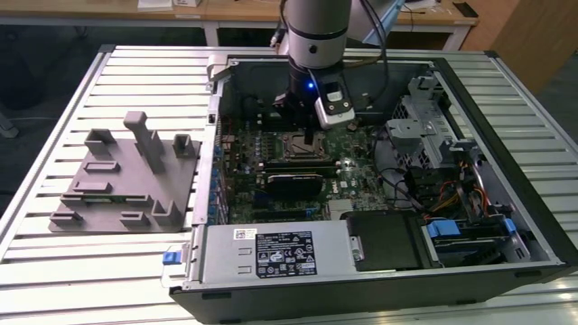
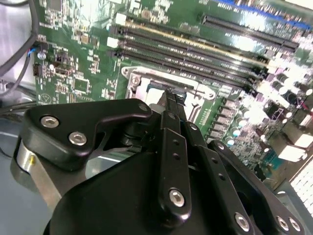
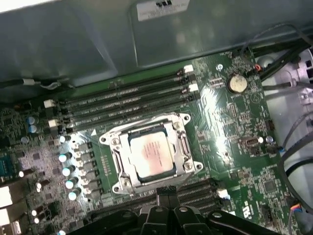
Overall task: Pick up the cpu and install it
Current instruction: 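Install the second cpu locking lever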
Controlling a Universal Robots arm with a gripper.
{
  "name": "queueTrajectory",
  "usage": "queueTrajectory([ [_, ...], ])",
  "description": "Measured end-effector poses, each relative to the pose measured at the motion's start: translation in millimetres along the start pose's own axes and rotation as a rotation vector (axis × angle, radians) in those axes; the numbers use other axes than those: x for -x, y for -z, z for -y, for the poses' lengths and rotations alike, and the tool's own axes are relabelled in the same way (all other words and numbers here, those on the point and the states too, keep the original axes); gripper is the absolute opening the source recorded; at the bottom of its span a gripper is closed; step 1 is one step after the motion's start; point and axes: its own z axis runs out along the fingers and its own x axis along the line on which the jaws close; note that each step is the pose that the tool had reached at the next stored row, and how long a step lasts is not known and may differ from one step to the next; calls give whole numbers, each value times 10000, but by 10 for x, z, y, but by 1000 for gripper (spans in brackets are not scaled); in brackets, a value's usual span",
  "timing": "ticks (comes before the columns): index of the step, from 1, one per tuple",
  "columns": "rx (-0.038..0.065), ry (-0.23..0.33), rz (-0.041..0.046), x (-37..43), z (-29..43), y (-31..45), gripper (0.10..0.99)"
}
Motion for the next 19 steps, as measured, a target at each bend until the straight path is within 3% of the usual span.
queueTrajectory([
  [7, 45, -3, -12, 20, 80, -25, 106],
  [19, 56, -4, -17, 2, 107, -99, 106],
])
